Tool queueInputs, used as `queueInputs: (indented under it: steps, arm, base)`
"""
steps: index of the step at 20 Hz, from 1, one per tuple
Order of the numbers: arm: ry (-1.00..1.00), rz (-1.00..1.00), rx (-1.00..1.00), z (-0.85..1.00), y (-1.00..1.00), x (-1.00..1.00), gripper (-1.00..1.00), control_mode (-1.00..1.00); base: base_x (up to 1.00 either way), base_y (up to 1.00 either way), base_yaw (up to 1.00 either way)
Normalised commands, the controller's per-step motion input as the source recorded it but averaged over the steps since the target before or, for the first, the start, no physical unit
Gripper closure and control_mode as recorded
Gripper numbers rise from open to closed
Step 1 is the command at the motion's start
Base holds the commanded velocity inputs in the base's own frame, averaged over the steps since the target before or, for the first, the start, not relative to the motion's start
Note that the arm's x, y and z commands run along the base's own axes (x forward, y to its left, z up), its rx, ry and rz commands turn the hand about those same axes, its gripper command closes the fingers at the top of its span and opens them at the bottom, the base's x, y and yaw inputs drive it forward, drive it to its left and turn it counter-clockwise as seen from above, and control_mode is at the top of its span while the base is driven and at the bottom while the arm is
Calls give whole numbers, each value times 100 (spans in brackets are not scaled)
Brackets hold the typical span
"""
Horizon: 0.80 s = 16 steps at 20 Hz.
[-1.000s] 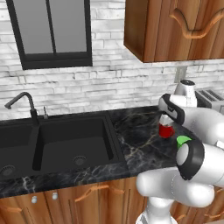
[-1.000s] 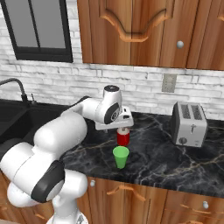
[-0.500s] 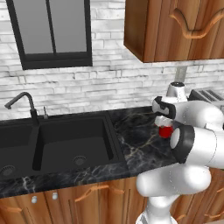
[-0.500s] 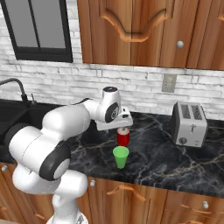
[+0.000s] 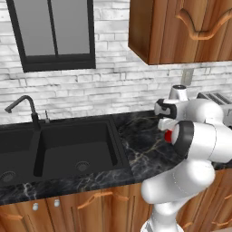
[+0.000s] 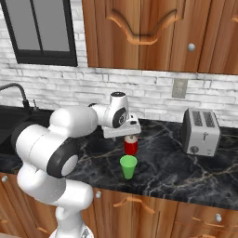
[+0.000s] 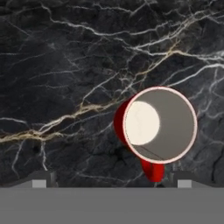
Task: Place the mug in the left basin and the cup in the right basin of the sink.
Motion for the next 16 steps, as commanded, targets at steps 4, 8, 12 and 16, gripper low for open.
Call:
queueInputs:
  steps: [4, 8, 12, 16]
  arm:
    - [-9, 0, 0, -24, 4, 7, -100, -100]
    - [-10, 0, 1, -21, 13, 20, -100, -100]
    - [-4, 0, 0, -19, 1, 8, -100, -100]
    - [-1, 0, 0, -16, -3, 0, -100, -100]
  base:
    - [0, 0, 0]
    - [0, 0, 0]
    - [0, 0, 0]
    - [0, 0, 0]
